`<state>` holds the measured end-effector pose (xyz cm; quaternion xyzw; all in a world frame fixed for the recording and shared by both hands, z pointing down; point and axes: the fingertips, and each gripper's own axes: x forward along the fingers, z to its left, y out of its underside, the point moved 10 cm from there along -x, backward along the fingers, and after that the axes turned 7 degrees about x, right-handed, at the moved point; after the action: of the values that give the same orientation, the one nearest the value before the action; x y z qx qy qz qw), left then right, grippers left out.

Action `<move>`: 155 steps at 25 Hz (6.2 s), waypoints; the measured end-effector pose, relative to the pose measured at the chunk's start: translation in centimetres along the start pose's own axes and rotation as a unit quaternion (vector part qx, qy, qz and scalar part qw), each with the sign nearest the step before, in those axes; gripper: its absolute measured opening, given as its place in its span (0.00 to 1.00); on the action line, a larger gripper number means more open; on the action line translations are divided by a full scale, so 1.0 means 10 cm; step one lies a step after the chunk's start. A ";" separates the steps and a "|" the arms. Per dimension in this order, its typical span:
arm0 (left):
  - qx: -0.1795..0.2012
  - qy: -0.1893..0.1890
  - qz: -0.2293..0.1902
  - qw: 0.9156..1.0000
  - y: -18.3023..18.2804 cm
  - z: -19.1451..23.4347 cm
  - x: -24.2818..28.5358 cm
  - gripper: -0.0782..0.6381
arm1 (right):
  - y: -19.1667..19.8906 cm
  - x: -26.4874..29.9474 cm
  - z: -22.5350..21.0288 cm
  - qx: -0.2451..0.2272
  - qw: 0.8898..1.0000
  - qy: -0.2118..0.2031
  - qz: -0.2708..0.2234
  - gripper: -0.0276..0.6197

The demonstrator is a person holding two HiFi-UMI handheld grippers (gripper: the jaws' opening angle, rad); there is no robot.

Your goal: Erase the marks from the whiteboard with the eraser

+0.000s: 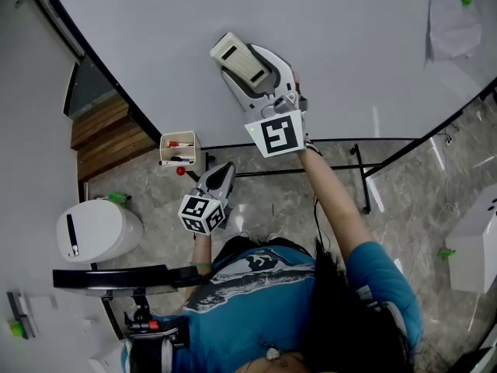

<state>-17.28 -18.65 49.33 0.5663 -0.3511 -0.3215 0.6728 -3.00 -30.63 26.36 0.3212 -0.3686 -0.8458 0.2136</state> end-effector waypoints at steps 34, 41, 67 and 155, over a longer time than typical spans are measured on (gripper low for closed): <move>-0.015 0.023 0.004 1.000 0.03 -0.08 0.04 0.11 | 0.08 -0.13 -0.23 -0.026 0.996 0.075 0.047 0.45; -0.014 0.011 -0.001 1.000 -0.06 -0.15 -0.09 0.11 | 0.20 0.00 0.38 -0.029 0.997 -0.001 0.070 0.45; -0.002 0.058 0.014 0.998 -0.07 -0.25 0.21 0.11 | 0.17 -1.44 -1.87 0.095 0.948 0.303 0.026 0.45; -0.016 -0.015 0.057 0.998 0.92 -3.42 -2.48 0.11 | -1.07 -4.98 2.18 0.359 0.883 -0.026 0.301 0.45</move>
<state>-1.85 21.65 51.88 0.5295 -0.3876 -0.2969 0.6937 15.36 16.59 48.82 0.2275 -0.7316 -0.5582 0.3183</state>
